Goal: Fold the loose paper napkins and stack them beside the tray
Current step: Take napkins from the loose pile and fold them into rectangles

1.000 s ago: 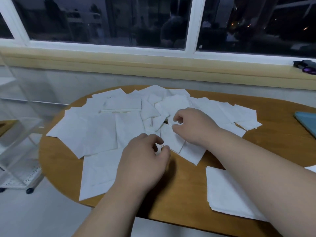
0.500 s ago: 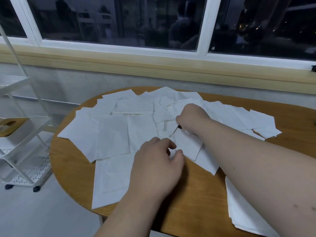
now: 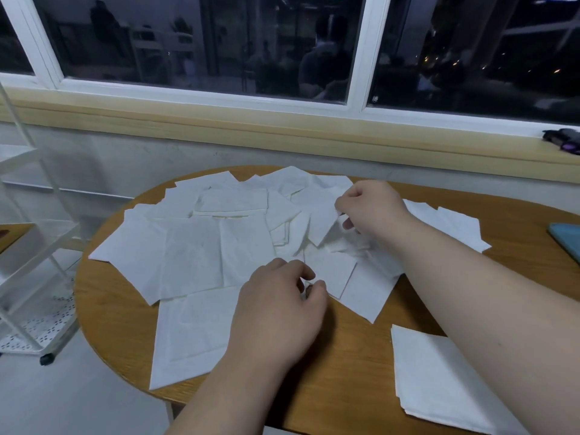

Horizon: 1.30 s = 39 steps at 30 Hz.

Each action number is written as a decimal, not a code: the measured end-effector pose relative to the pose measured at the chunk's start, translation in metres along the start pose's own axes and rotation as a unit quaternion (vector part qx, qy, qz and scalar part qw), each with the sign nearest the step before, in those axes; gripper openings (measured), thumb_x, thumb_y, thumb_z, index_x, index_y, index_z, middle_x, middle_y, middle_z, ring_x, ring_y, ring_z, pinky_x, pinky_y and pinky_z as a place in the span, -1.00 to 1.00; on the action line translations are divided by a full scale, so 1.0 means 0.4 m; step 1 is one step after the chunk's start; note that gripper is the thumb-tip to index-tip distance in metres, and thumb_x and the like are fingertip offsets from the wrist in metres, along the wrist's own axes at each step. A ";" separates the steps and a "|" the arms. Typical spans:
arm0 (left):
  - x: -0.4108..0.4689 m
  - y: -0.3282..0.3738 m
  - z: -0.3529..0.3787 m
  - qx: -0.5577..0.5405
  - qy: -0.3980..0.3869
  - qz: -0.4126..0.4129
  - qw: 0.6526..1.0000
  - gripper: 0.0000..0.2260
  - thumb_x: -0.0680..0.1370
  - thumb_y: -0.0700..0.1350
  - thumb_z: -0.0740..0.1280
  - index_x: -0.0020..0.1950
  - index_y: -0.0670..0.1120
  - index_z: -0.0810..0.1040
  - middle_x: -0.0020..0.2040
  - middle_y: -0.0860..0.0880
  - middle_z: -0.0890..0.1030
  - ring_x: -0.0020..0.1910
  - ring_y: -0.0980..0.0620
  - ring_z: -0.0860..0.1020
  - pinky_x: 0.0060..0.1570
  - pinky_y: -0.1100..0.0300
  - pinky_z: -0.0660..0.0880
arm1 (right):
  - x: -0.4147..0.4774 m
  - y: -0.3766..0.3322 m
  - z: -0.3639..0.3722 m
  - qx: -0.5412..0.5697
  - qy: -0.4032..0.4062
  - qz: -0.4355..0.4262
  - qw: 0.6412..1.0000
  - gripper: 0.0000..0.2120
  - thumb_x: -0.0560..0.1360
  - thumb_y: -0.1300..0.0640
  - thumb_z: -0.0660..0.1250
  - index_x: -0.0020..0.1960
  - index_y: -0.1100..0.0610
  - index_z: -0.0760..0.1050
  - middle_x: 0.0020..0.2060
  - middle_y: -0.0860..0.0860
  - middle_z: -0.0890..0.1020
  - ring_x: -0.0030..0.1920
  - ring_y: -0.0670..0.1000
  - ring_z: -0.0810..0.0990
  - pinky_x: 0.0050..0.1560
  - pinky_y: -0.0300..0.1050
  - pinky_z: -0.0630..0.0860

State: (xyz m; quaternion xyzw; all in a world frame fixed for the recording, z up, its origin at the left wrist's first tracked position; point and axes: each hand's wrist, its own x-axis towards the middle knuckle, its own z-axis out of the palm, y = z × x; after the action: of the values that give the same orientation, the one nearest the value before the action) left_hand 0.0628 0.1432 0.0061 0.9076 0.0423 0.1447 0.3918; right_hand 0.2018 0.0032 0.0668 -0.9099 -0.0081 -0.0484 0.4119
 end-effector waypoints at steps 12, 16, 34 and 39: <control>-0.043 0.078 0.047 -0.020 -0.055 0.072 0.996 -0.78 0.56 0.09 0.30 0.19 0.17 0.53 -0.04 0.25 0.48 0.07 0.23 0.44 0.01 0.28 0.42 | -0.320 0.106 -0.238 0.121 0.029 0.003 0.992 -0.94 0.54 0.26 0.36 -0.11 0.18 0.56 -0.29 0.00 0.71 -0.22 0.02 0.73 -0.05 0.13 0.67; -0.074 0.104 0.051 -0.039 -0.085 0.096 0.991 -0.81 0.51 0.09 0.36 0.09 0.25 0.43 -0.01 0.29 0.46 0.04 0.36 0.42 -0.10 0.42 0.36 | -0.474 0.191 -0.273 -0.011 0.022 -0.050 0.998 -0.82 0.46 0.17 0.46 -0.21 -0.09 0.56 -0.12 -0.39 0.66 -0.21 -0.14 0.65 -0.18 -0.20 0.59; -0.165 0.126 0.077 0.019 -0.152 0.289 0.945 -0.88 0.45 0.21 0.26 -0.04 0.30 0.47 -0.07 0.28 0.56 0.01 0.16 0.53 -0.07 0.20 0.46 | -0.623 0.346 -0.352 -0.077 0.010 -0.239 0.968 -0.96 0.39 -0.05 0.31 -0.17 -0.16 0.46 -0.26 -0.17 0.64 -0.25 -0.11 0.59 -0.36 -0.24 0.47; -0.186 0.149 0.066 -0.032 -0.158 0.233 0.959 -0.82 0.44 0.20 0.46 -0.03 0.39 0.51 -0.18 0.14 0.60 -0.38 0.26 0.51 -0.34 0.37 0.40 | -0.616 0.360 -0.349 0.029 0.067 -0.187 0.980 -0.93 0.38 -0.02 0.39 -0.18 -0.07 0.53 -0.44 -0.04 0.52 -0.45 -0.04 0.45 -0.46 -0.17 0.41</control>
State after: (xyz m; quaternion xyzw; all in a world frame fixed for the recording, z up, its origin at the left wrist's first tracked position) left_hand -0.0028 0.0694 0.0150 0.8906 -0.2378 0.0880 0.3776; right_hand -0.0471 -0.1903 0.0271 -0.8749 -0.1520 -0.1850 0.4210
